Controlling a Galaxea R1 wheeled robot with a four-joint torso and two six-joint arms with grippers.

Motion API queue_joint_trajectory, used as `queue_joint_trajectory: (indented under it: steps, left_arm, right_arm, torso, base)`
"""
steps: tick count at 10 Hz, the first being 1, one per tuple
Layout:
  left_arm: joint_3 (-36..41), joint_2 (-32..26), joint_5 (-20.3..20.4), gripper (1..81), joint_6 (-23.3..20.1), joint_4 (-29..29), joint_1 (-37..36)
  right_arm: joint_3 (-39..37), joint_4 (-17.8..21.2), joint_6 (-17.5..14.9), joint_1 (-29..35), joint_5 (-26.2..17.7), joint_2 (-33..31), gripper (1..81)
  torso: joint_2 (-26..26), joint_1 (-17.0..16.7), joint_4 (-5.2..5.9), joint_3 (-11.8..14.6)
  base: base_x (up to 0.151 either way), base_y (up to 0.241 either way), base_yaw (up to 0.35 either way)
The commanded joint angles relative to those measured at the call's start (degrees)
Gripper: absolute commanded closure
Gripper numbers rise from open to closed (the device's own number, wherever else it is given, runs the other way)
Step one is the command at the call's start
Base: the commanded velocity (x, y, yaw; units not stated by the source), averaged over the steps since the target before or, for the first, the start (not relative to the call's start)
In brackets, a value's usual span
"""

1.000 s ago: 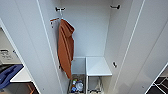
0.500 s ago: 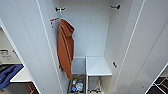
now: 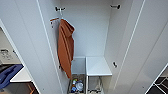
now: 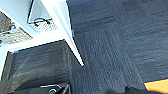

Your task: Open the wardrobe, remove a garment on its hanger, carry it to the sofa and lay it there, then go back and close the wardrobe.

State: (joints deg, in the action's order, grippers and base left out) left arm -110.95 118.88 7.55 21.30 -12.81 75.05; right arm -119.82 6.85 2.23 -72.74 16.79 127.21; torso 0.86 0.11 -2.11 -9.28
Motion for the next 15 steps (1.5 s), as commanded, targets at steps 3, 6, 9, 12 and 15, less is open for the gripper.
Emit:
queue_joint_trajectory:
  steps: [3, 6, 9, 12, 15]
  left_arm:
    - [1.3, -15.4, -1.4, 1.0, 5.1, 2.7, -22.9]
    - [-0.4, -15.4, -11.1, 1.0, 5.2, 2.4, -33.4]
    - [-0.5, -12.3, -20.8, 1.0, 5.2, 3.1, -43.7]
    - [2.9, -8.8, -24.2, 1.0, 5.2, 8.7, -48.9]
    - [12.3, -7.4, -26.0, 1.0, 5.2, 16.7, -52.2]
  right_arm:
    - [-9.1, 1.8, 2.4, 21.4, -9.1, -10.3, 1.0]
    - [-15.3, 1.4, 2.4, 29.9, -14.5, -9.6, 1.0]
    - [-15.2, 5.4, 2.5, 38.9, -21.2, -9.0, 1.0]
    - [-8.2, 15.2, 2.5, 42.7, -26.3, -8.7, 1.0]
    - [6.5, 27.5, 2.4, 44.0, -29.4, -11.8, 1.0]
  torso:
    - [0.0, 0.0, 0.0, 0.0]
    - [-0.1, 0.0, 0.0, -0.1]
    - [-0.1, 0.1, 0.0, -0.1]
    - [-0.1, 0.1, 0.0, -0.2]
    - [-0.2, 0.2, 0.0, -0.2]
  base:
    - [0.0, 0.0, 0.0]
    - [0.0, 0.0, 0.0]
    - [0.0, 0.0, 0.0]
    - [0.0, 0.0, 0.0]
    - [0.0, 0.0, 0.0]
